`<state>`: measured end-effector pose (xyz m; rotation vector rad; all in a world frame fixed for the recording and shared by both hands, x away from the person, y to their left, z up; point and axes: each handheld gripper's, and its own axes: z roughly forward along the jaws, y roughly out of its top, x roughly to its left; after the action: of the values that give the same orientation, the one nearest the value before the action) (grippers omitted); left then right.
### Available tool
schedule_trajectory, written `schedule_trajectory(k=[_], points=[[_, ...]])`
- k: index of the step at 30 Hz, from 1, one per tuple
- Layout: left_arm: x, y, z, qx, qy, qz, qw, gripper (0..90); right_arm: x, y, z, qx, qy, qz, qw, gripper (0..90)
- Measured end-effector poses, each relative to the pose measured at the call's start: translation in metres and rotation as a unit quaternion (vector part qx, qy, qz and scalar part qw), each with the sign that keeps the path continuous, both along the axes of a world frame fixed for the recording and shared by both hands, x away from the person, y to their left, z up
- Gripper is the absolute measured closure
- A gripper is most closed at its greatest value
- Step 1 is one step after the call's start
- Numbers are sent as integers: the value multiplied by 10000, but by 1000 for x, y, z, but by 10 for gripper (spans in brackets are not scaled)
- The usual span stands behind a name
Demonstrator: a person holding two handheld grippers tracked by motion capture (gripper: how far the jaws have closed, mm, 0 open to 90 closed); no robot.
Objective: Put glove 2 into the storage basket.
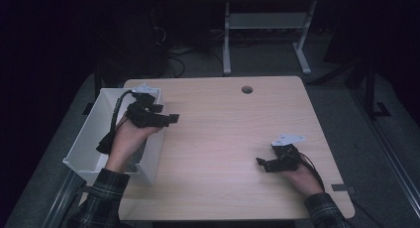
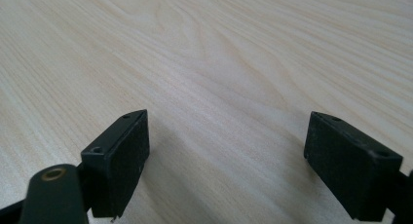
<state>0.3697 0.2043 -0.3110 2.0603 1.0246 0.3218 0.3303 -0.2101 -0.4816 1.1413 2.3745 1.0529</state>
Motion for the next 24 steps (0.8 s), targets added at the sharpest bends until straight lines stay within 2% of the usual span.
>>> schedule_trajectory(k=[5,10,17,24], points=[[-8,-30,-8,-63,1,-298,9995,241,0,0,0,-2,-6,14,10000,165],[-13,-54,-26,25,65,-501,9987,241,0,0,0,0,-2,18,10000,165],[-19,-77,-63,144,267,-758,9967,241,0,0,0,-5,-4,33,10000,165],[-25,-88,-102,368,497,-956,9935,241,0,1,0,-6,-2,27,10000,164]])
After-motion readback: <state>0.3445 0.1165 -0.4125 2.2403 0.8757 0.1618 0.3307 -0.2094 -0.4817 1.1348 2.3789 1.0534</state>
